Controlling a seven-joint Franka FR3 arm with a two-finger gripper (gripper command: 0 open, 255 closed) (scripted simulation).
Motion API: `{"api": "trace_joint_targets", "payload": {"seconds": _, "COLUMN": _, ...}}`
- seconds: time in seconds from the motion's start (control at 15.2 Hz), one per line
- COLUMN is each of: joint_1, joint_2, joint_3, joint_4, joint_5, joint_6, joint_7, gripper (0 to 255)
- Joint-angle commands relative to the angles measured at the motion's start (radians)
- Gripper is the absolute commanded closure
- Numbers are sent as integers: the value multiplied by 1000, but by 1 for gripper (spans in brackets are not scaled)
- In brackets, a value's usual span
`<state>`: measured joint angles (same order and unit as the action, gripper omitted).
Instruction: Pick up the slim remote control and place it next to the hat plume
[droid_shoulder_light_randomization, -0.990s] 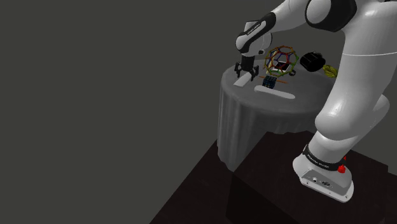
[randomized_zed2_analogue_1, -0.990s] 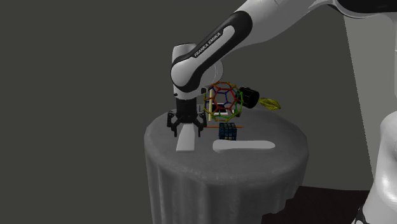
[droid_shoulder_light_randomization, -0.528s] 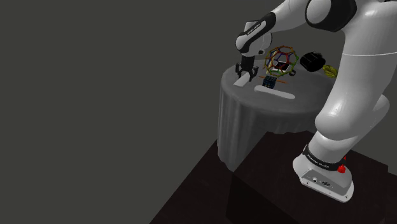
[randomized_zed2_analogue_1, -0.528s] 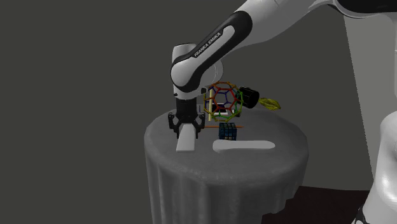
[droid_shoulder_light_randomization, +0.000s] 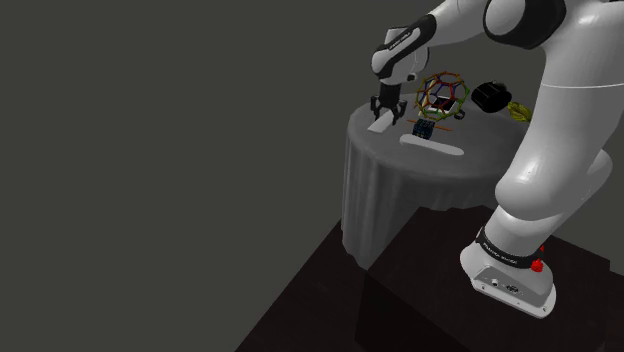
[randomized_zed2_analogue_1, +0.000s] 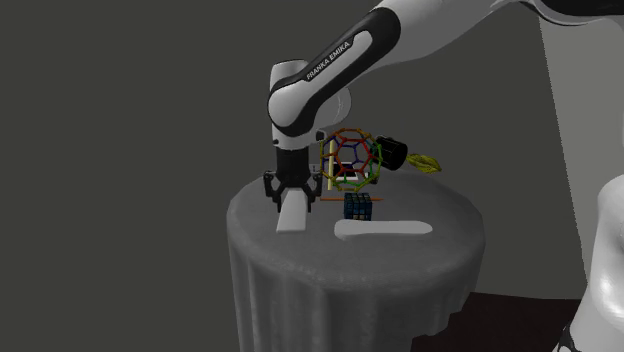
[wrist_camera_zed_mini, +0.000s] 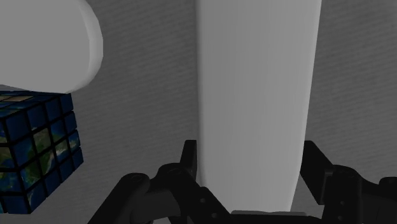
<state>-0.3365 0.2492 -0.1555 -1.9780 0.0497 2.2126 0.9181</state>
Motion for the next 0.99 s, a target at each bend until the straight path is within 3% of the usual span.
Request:
{"api": "trace_joint_targets", "payload": {"seconds": 0.0, "joint_1": 1, "joint_2": -14, "joint_3": -1, "joint_4": 9, "joint_5": -3, "joint_6": -23, "joint_7": 2, "gripper": 255}}
{"api": "trace_joint_targets", "payload": {"seconds": 0.92, "joint_1": 4, "joint_2": -90, "joint_3": -5, "joint_4": 105, "joint_5": -20, "joint_6": -194, "joint_7": 13, "gripper": 255}}
